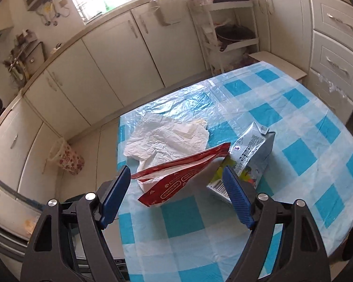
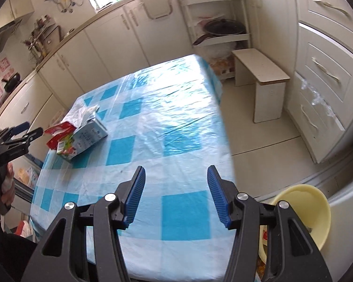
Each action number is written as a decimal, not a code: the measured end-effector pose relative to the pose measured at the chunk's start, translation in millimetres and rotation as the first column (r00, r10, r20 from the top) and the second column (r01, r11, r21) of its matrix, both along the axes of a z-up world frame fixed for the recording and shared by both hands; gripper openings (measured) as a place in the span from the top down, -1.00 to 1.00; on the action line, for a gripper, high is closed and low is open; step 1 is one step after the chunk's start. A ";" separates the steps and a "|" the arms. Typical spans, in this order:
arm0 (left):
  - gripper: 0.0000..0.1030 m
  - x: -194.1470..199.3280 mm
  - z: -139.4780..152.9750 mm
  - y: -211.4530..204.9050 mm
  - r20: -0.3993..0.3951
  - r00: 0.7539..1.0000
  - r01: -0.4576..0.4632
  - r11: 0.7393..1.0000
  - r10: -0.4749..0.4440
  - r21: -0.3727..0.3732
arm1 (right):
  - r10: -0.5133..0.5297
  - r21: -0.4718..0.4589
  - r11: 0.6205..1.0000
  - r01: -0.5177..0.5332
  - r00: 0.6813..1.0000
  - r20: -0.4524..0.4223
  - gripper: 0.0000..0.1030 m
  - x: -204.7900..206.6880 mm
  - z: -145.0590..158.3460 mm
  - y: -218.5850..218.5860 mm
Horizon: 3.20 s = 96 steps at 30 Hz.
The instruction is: Collect trash
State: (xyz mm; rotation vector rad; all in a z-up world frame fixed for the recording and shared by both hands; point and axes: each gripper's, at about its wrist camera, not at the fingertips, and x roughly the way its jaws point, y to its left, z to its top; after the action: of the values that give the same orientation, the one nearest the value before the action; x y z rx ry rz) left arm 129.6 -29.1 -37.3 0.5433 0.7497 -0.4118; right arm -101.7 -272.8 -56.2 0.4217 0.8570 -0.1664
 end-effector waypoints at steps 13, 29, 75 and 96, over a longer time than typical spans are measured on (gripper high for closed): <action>-0.48 15.5 -33.2 -5.6 0.049 0.992 0.108 0.975 -0.120 0.197 | 0.061 0.025 0.998 -0.060 0.997 -0.051 -0.04 36.1 -20.4 20.2; -0.32 12.8 -63.4 -24.2 -0.001 0.978 0.201 0.933 -0.210 0.298 | 0.079 0.094 0.993 -0.074 0.995 -0.060 -0.04 56.7 -30.3 13.6; 0.98 14.4 4.8 148.4 -0.377 0.899 -0.372 0.841 0.221 -0.394 | 0.297 0.189 0.946 -0.265 0.940 -0.170 0.37 272.0 -23.2 162.3; 0.98 -6.1 27.8 166.6 -0.323 0.901 -0.414 0.794 0.289 -0.445 | 0.397 0.049 0.917 -0.397 0.918 0.012 -0.45 199.4 45.9 150.0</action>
State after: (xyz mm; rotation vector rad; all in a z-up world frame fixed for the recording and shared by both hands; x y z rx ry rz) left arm 123.4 137.5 -9.5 -0.1543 0.9148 -0.3046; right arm 97.7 -122.9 -10.3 0.2868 0.9297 0.2326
